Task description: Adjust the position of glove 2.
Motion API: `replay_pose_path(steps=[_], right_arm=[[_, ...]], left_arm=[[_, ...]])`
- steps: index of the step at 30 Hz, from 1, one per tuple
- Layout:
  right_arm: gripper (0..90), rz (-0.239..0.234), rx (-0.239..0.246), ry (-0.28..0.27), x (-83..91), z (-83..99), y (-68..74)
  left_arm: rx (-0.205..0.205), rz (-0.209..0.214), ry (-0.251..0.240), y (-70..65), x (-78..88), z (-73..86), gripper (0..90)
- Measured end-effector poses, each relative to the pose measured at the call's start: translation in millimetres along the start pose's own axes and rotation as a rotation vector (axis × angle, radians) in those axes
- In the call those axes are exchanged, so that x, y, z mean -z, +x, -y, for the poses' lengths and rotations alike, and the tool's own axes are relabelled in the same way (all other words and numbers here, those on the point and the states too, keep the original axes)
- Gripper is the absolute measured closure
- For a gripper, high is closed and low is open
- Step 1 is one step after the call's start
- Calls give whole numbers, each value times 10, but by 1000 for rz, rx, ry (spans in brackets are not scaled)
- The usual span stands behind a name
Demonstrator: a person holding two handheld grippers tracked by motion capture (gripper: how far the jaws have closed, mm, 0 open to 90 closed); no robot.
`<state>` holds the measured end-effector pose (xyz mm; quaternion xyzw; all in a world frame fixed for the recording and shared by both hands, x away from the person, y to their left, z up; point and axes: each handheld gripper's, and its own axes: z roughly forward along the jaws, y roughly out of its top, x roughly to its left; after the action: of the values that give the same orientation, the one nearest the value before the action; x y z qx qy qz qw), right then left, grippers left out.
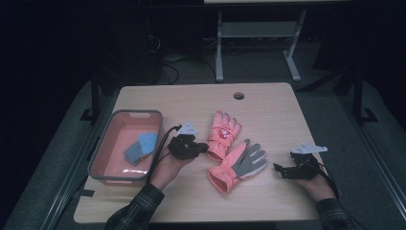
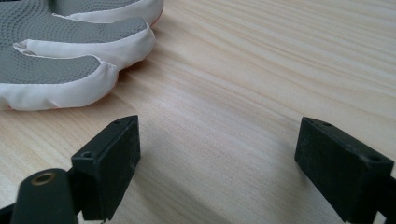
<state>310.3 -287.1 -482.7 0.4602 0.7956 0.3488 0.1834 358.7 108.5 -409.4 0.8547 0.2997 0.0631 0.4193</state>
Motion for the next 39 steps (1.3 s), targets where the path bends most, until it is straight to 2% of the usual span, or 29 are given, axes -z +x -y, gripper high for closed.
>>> replay_pose_path(steps=[7,10,12,17,19,21,29,31,33,36,39], right_arm=[[141,1,-1,0,0,0,0],[140,1,0,-1,0,0,-1],[140,1,0,0,0,0,-1],[140,0,1,0,0,0,-1],[140,0,1,0,0,0,-1],[140,0,1,1,0,0,-1],[140,1,1,0,-2,-1,-3],[140,2,-1,1,-4,-3,-3],[141,2,-1,1,-4,-3,-3],[141,3,-1,1,-4,-4,-4],[141,3,-1,1,-4,-3,-4]], left_arm=[[-14,12,11,4,-330,-293,895],[-32,3,26,16,-508,-429,896],[-22,4,34,29,-604,-484,895],[-14,5,76,83,-860,-548,896],[-4,1,80,79,-911,-537,896],[-12,9,115,89,-944,-508,896],[-20,14,132,100,-819,-363,896],[-12,9,131,108,-755,-314,896],[-25,2,142,126,-682,-272,896],[-6,-11,137,142,-579,-206,896],[-18,-21,151,176,-469,-149,896]])
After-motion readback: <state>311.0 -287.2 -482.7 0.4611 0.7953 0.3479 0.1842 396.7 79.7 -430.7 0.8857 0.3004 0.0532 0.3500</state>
